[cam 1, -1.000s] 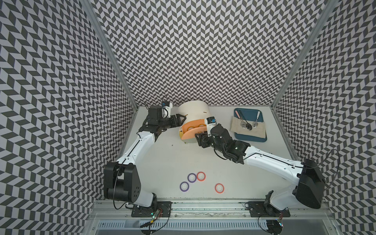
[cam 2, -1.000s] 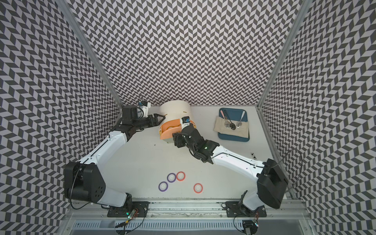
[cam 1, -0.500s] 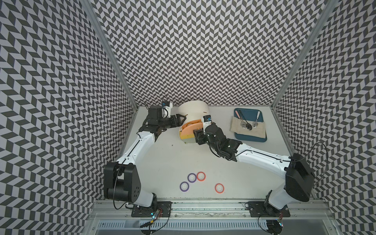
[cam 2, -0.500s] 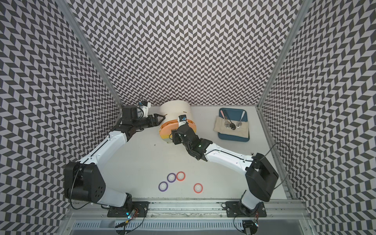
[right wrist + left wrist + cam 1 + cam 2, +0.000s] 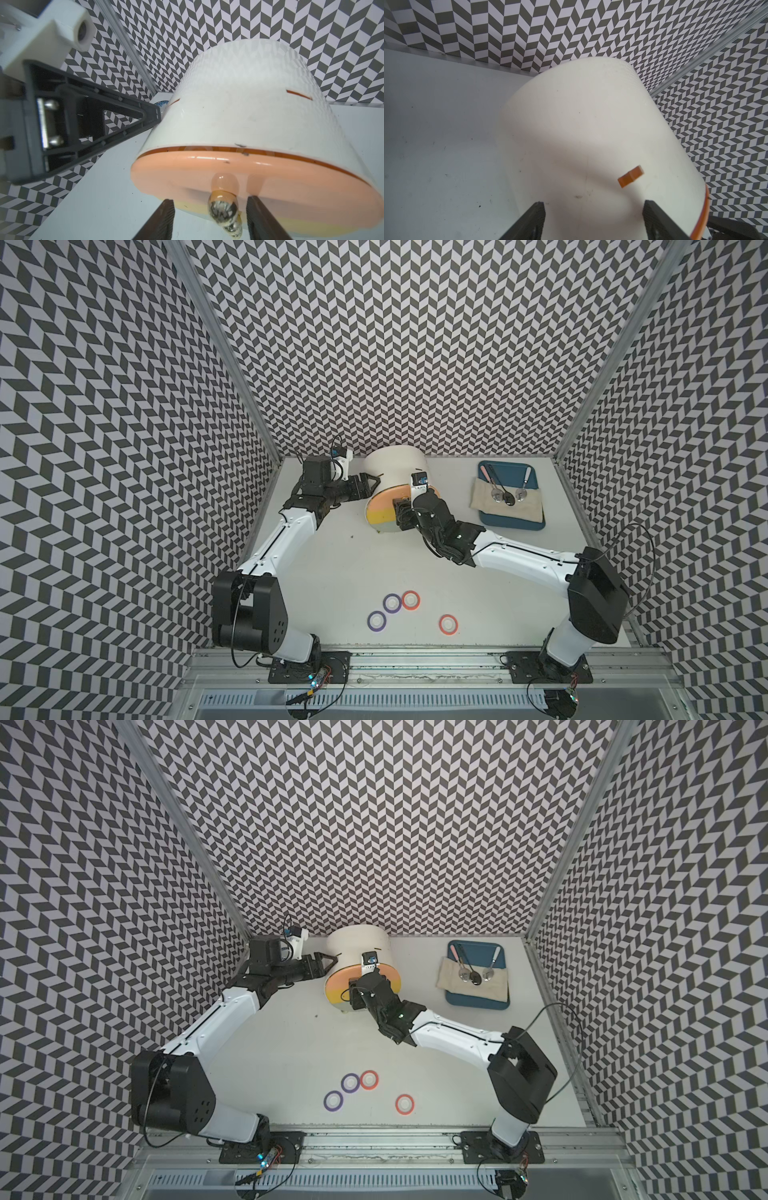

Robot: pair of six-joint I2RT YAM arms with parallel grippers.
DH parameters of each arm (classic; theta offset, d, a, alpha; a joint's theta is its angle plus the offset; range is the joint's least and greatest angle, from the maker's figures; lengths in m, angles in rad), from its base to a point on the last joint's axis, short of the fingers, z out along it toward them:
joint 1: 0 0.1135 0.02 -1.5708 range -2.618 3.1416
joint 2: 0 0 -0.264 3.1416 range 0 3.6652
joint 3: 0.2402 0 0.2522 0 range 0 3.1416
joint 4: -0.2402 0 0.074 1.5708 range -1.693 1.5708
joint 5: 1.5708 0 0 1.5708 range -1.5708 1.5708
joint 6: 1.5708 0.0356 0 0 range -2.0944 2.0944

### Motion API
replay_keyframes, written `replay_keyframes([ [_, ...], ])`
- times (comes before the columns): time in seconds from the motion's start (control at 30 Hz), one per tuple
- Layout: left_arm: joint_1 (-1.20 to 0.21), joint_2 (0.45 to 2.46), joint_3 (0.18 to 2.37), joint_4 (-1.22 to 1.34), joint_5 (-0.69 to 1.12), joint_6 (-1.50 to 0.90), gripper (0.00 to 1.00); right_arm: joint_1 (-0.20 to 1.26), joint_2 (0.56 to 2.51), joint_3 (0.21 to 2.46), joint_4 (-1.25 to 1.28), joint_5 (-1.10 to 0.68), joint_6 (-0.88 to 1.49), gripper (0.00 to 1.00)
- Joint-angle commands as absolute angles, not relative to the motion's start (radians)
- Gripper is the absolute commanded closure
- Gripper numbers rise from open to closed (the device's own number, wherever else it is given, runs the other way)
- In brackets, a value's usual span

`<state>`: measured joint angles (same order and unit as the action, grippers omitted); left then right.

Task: Place the transparent tape into the drawer according to color
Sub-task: Close the drawer in the storage box.

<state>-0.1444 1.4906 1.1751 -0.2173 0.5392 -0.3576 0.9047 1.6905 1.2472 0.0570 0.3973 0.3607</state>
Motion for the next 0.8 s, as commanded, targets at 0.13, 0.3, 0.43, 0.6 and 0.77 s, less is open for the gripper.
replay_keyframes([
  [0.13, -0.154, 1.494, 1.165, -0.246, 0.559, -0.33, 0.22, 0.902, 1.717, 1.284, 0.123, 0.447, 0.35, 0.41],
  [0.3, -0.154, 1.494, 1.164, -0.242, 0.565, -0.331, 0.22, 0.901, 1.726, 1.285, 0.118, 0.474, 0.354, 0.41],
  [0.43, -0.153, 1.493, 1.163, -0.241, 0.567, -0.331, 0.22, 0.901, 1.732, 1.29, 0.12, 0.476, 0.353, 0.4],
  [0.6, -0.153, 1.49, 1.16, -0.242, 0.568, -0.328, 0.22, 0.902, 1.719, 1.295, 0.084, 0.44, 0.373, 0.39],
  [0.77, -0.151, 1.488, 1.16, -0.242, 0.567, -0.325, 0.22, 0.902, 1.66, 1.209, 0.063, 0.354, 0.459, 0.33],
])
